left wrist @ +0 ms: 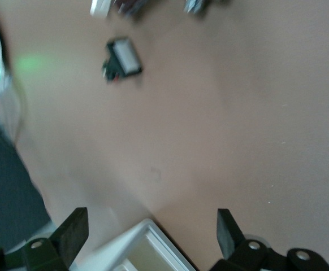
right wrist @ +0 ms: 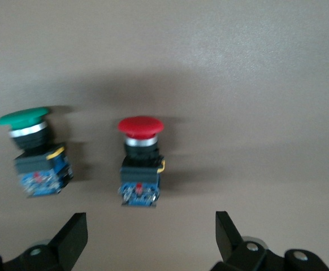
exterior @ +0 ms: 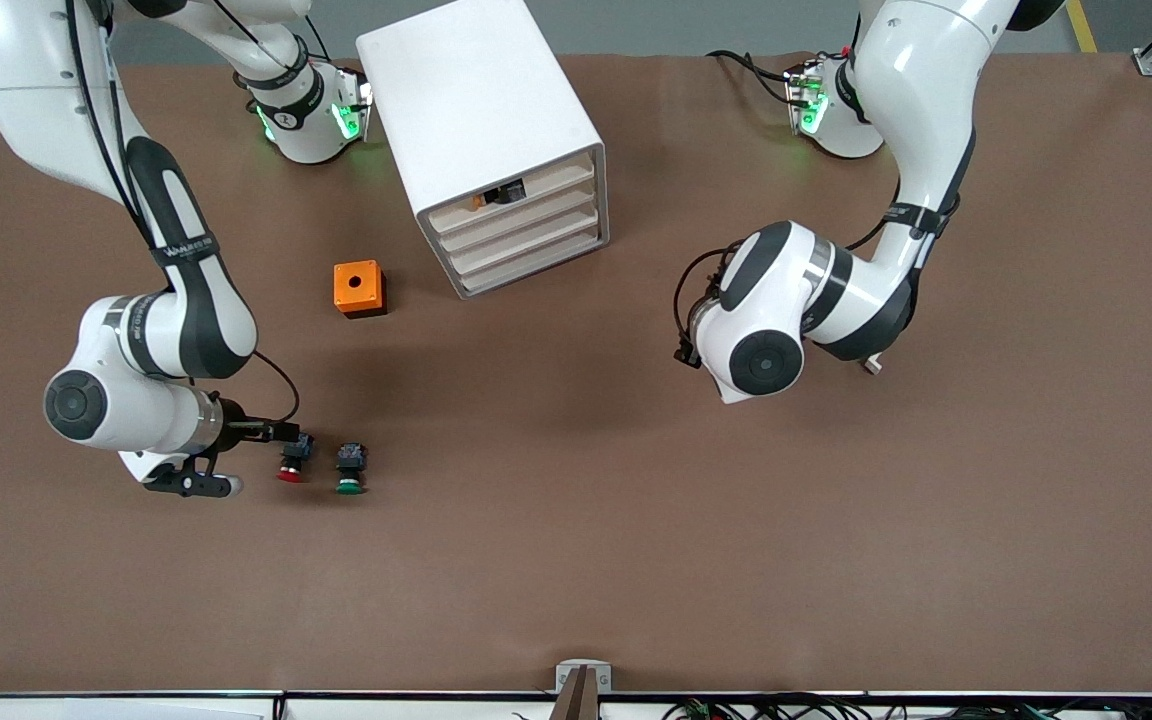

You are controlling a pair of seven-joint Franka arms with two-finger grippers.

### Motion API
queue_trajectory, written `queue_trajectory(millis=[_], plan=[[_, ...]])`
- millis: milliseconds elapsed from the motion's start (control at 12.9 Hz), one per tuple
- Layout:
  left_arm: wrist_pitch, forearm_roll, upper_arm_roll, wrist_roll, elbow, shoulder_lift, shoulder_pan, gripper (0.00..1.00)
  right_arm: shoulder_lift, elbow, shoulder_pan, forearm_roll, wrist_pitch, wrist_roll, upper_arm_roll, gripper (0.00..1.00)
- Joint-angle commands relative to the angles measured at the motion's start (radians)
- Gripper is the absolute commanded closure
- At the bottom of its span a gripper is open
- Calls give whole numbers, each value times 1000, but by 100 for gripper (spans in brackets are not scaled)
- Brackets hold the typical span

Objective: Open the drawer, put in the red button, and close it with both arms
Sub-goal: 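Lower the right gripper onto the red button while the left gripper grips the drawer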

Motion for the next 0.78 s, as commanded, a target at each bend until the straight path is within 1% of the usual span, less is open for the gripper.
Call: queue_trajectory(millis=[0,78,233,311,466,543,621,699], plan=[[-7,-94,4,-163,27,23,-12,0,48,18,-2,14,37,54,2,1],[-9,-133,4,-215,25,23,-10,0,53,18,3,13,48,97,4,1],[-30,-272,5,-368,21,37,-1,0,73,17,17,13,66,119,4,1],[-30,-341,5,-445,25,41,-7,0,80,14,17,13,82,120,2,3],[-29,-481,5,-500,21,66,-7,1,91,12,17,13,91,131,4,5],[-29,-544,5,-532,21,90,-7,2,88,12,20,13,80,152,4,11],[-27,-599,5,-580,24,119,-7,2,87,14,24,13,54,166,2,26],[-27,-648,5,-619,25,156,-10,5,85,17,18,13,39,171,4,44]])
